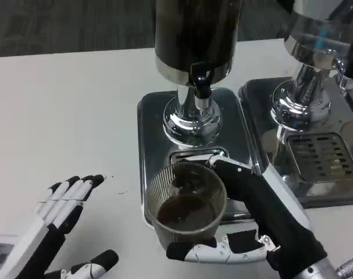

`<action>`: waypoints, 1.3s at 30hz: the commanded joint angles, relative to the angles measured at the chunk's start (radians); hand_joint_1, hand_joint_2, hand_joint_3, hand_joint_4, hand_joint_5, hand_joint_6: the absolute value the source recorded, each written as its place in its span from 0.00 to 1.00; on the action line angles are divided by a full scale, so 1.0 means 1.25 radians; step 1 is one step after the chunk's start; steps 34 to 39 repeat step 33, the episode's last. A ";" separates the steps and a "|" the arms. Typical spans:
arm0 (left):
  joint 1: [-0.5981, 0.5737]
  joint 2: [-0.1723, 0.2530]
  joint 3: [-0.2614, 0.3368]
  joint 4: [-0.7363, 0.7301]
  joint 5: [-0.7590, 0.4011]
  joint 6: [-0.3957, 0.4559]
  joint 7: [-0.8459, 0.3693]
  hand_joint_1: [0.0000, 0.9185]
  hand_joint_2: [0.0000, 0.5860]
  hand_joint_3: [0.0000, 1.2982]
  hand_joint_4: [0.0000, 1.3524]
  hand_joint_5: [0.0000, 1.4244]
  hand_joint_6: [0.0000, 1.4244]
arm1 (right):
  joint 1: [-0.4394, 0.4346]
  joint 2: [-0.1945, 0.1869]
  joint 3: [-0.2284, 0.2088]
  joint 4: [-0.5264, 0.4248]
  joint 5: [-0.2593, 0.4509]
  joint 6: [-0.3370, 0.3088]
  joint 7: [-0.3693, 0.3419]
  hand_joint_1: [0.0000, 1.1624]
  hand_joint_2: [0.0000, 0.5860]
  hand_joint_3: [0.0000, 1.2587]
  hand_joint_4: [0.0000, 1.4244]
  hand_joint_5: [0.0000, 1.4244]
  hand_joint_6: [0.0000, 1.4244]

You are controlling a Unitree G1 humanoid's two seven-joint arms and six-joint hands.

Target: Grasp the cup under the faucet to collect the drink, then remove the cup.

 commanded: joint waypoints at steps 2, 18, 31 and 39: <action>-0.001 -0.011 -0.003 -0.024 0.009 0.017 0.006 0.00 0.31 0.03 0.00 0.00 0.00 | 0.001 0.008 -0.005 -0.020 0.027 -0.024 -0.009 0.87 0.26 0.44 0.47 0.51 0.67; 0.003 -0.022 -0.016 -0.049 0.006 0.035 -0.005 0.00 0.31 0.03 0.00 0.00 0.00 | 0.014 0.001 -0.015 -0.040 0.034 -0.016 -0.004 0.87 0.26 0.44 0.47 0.51 0.67; -0.002 -0.024 -0.021 -0.048 0.007 0.033 -0.006 0.00 0.31 0.03 0.00 0.00 0.00 | 0.024 0.005 -0.022 -0.047 0.034 -0.016 -0.009 0.87 0.25 0.45 0.48 0.52 0.67; -0.003 -0.025 -0.023 -0.049 0.007 0.034 -0.006 0.00 0.31 0.03 0.00 0.00 0.00 | 0.024 0.006 -0.023 -0.046 0.036 -0.014 -0.008 0.87 0.25 0.45 0.48 0.52 0.67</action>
